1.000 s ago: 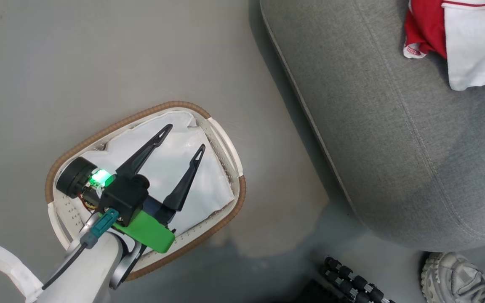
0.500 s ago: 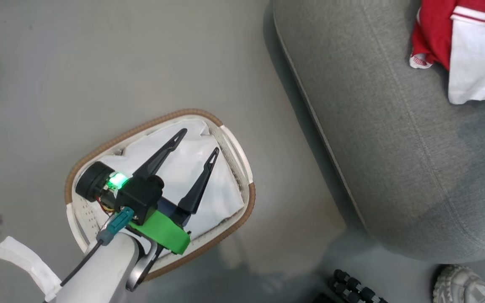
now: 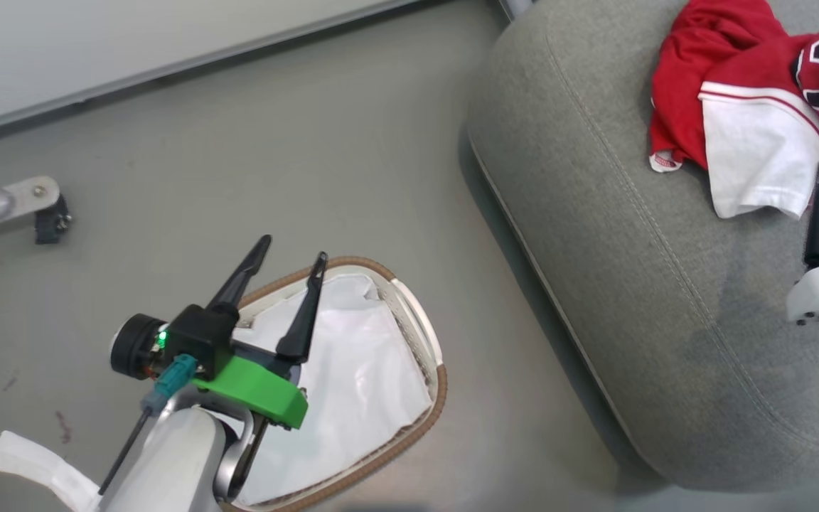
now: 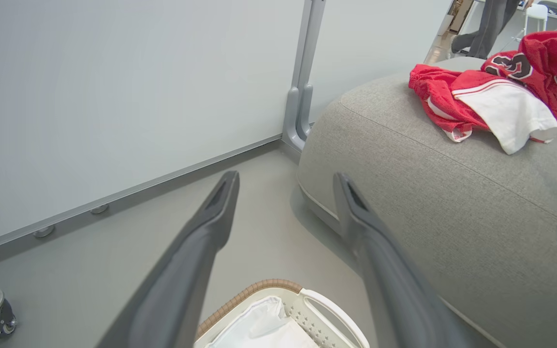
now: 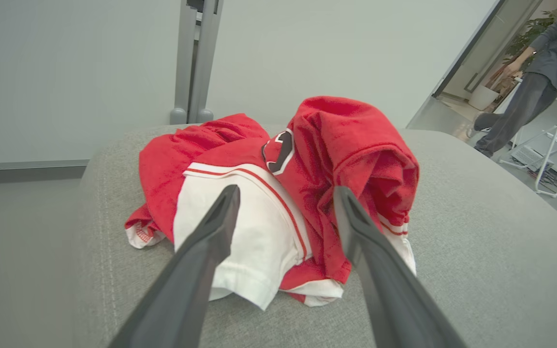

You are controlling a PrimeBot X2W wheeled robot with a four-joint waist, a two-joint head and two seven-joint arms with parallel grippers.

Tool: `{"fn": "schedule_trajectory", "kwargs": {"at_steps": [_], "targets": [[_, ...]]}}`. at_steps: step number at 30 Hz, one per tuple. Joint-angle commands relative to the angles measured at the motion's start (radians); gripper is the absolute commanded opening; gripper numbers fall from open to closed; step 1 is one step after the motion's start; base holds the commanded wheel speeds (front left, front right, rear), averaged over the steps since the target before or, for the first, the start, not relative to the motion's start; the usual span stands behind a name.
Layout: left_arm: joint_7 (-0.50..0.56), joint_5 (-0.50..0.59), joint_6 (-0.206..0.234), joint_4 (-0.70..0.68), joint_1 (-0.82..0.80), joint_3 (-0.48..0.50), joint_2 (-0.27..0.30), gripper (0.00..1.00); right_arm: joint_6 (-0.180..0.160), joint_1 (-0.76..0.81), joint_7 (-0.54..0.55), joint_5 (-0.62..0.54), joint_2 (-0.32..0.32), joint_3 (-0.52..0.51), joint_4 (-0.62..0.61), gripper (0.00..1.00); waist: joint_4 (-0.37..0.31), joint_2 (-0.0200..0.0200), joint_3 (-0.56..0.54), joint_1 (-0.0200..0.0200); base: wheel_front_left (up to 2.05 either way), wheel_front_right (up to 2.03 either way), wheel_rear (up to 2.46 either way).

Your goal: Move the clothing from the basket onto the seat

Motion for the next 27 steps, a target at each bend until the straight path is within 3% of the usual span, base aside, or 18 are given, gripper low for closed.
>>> {"fn": "schedule_trajectory", "kwargs": {"at_steps": [1, 9, 17, 27], "targets": [[-0.001, 0.01, -0.002, 0.005, 0.019, 0.026, -0.005, 1.0, -0.001, 0.021, -0.004, 0.016, 0.008, 0.025, -0.016, 1.0, 0.065, 0.0, -0.069, 0.0001, 0.0, 0.0, 0.0], [-0.001, 0.054, -0.001, 0.036, 0.092, 0.227, -0.036, 1.0, -0.001, 0.063, -0.006, 0.094, 0.074, 0.196, -0.086, 1.0, 0.15, 0.0, -0.138, 0.0001, 0.0, 0.0, 0.0], [-0.001, 0.089, -0.001, 0.079, 0.139, 0.393, -0.073, 1.0, -0.001, 0.082, -0.006, 0.119, 0.127, 0.256, -0.089, 1.0, 0.215, 0.0, -0.177, 0.0001, 0.0, 0.0, 0.0], [-0.001, 0.108, -0.001, 0.115, 0.195, 0.486, -0.107, 1.0, -0.001, 0.149, -0.006, 0.156, 0.133, 0.299, -0.05, 1.0, 0.268, 0.0, -0.221, 0.0001, 0.0, 0.0, 0.0]]}}
